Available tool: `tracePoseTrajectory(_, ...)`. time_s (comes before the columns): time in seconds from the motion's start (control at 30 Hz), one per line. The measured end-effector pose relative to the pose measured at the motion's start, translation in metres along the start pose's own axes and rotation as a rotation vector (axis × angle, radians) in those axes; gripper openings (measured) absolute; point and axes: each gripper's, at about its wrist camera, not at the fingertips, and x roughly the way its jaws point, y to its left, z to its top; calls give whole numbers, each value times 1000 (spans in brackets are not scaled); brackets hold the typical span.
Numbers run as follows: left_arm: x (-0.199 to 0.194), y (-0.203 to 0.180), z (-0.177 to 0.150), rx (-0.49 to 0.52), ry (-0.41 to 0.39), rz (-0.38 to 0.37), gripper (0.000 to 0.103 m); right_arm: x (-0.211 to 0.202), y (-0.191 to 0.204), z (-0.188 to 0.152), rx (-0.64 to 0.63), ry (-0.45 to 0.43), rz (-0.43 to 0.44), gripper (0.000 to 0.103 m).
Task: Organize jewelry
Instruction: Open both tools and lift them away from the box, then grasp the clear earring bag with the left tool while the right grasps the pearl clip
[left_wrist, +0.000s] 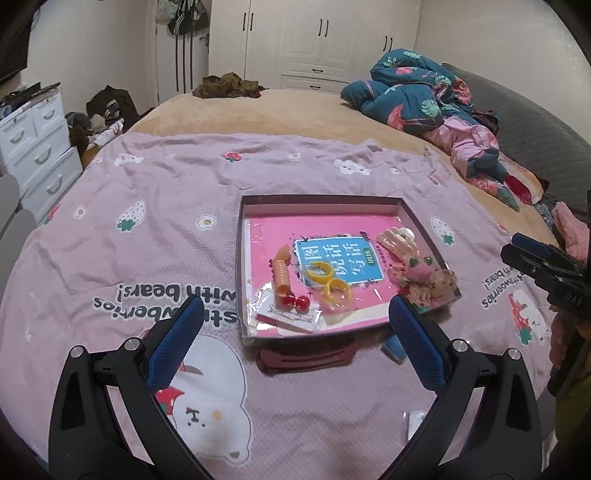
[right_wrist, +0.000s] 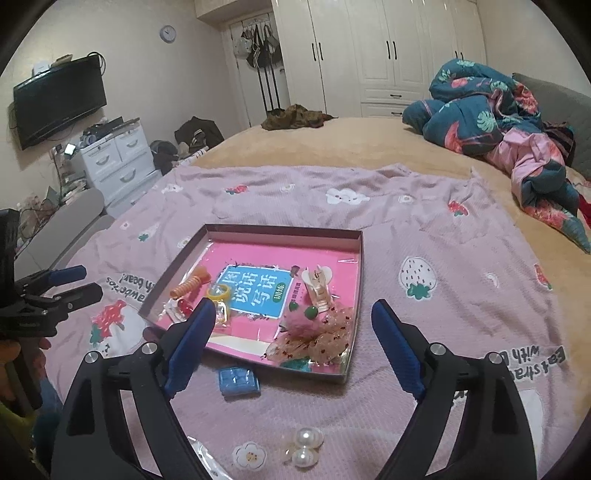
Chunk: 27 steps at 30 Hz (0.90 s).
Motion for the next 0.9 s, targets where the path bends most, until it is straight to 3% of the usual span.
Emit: tracePoseTrajectory(0.9, -40, -40, -66, 8, -15, -25, 94, -51, 8, -45, -34, -5, 8, 92)
